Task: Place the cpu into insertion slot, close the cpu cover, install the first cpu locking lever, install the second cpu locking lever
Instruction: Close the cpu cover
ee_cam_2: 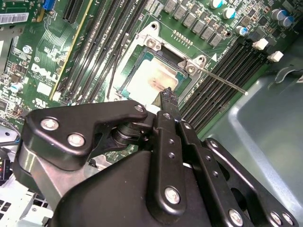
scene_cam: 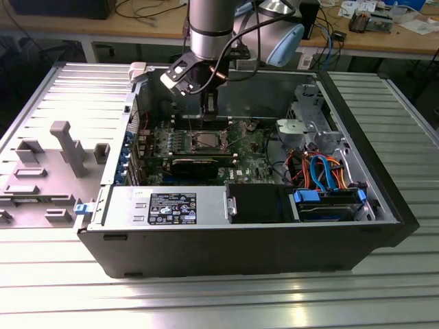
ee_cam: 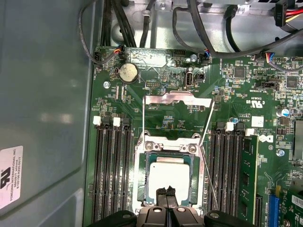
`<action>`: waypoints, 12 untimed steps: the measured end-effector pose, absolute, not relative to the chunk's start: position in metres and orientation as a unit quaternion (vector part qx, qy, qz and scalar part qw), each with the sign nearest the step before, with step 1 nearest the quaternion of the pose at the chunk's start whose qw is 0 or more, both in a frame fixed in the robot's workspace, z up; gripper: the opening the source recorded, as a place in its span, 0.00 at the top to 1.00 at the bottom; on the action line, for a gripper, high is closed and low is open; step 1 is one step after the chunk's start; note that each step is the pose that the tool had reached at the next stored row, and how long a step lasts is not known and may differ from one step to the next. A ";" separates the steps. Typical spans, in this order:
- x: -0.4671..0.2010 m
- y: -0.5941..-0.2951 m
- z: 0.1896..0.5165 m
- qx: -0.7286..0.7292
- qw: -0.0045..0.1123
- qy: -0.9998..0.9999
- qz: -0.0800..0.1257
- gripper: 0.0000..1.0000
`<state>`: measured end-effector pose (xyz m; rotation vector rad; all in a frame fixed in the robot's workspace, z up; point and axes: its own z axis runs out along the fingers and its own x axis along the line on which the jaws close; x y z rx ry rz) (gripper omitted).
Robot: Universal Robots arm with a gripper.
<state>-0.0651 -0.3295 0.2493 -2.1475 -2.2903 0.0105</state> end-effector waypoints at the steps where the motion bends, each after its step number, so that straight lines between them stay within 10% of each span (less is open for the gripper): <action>1: -0.065 -0.330 0.250 -0.684 0.001 -0.730 0.003 0.89; 12: -0.065 -0.330 0.251 -0.684 0.001 -0.729 0.003 0.89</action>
